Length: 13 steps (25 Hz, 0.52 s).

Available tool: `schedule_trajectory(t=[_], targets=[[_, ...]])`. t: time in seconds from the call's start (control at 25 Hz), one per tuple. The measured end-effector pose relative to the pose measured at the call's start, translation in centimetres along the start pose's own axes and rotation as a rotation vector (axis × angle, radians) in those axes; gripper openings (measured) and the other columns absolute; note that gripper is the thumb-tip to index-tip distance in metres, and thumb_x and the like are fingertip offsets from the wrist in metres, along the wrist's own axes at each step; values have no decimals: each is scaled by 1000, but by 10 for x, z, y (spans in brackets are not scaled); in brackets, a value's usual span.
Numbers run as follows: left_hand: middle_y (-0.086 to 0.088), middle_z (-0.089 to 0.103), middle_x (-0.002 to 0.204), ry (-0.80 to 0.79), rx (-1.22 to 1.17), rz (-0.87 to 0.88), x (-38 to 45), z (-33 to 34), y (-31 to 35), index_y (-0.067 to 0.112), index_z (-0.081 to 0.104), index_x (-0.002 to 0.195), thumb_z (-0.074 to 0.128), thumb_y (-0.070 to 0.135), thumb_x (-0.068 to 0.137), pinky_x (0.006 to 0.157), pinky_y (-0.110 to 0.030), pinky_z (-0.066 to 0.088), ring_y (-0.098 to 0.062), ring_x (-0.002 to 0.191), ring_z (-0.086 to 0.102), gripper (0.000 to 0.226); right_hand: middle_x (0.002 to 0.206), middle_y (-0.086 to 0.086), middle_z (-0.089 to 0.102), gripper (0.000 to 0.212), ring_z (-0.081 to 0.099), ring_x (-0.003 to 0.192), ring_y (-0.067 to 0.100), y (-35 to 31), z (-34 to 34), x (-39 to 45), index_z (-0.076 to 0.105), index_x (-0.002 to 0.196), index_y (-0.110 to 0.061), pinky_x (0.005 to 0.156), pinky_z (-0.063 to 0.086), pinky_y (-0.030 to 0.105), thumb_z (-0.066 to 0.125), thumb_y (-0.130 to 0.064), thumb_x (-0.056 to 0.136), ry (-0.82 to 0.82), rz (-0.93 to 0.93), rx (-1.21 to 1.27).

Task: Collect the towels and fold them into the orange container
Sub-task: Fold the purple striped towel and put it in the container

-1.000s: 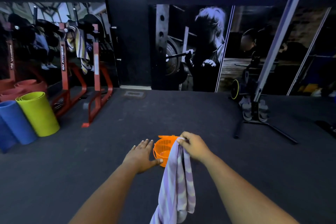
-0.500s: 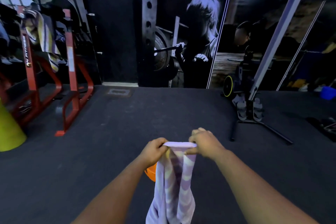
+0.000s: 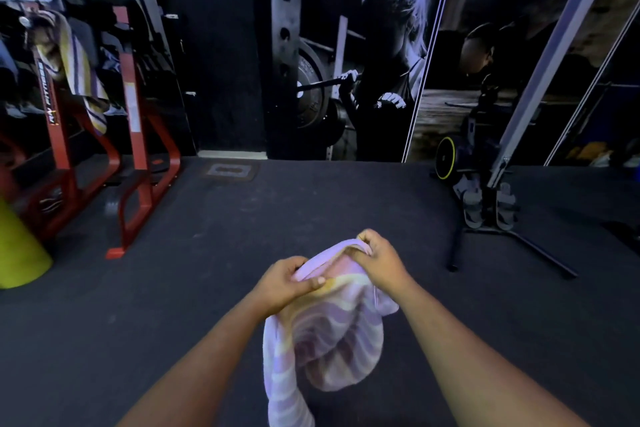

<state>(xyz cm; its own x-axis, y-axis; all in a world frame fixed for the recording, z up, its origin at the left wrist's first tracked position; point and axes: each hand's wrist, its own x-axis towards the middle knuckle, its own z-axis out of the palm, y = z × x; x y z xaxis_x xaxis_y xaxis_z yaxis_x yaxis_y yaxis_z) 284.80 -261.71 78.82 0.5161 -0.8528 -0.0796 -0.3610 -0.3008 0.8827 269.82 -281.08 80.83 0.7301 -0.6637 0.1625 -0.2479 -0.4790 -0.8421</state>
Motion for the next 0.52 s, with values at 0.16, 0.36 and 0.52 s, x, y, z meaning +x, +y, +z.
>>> schedule_trajectory(t=[0.16,0.36,0.52], targets=[[3,64,75,303,-238,30,17,-10,15,5,70,88,69,34,86,67,-32,46,-9,70,55,29,79,-6,67,30,63,73,13,25,-9,10,59,82,-26,64,48,34,67,-55,77,-226,-4,-479],[-3,57,77,603,-412,-135,28,-20,-17,-5,63,88,59,16,99,69,-32,42,-17,78,50,24,63,-9,55,16,48,60,7,48,-17,13,60,72,-17,58,38,31,64,-7,85,-41,98,-43],[1,69,86,308,-294,-54,34,4,4,9,70,94,68,20,94,69,-28,48,-14,78,60,11,71,-6,60,8,51,62,4,7,-6,24,67,84,-7,57,40,23,64,-1,87,-98,34,180]])
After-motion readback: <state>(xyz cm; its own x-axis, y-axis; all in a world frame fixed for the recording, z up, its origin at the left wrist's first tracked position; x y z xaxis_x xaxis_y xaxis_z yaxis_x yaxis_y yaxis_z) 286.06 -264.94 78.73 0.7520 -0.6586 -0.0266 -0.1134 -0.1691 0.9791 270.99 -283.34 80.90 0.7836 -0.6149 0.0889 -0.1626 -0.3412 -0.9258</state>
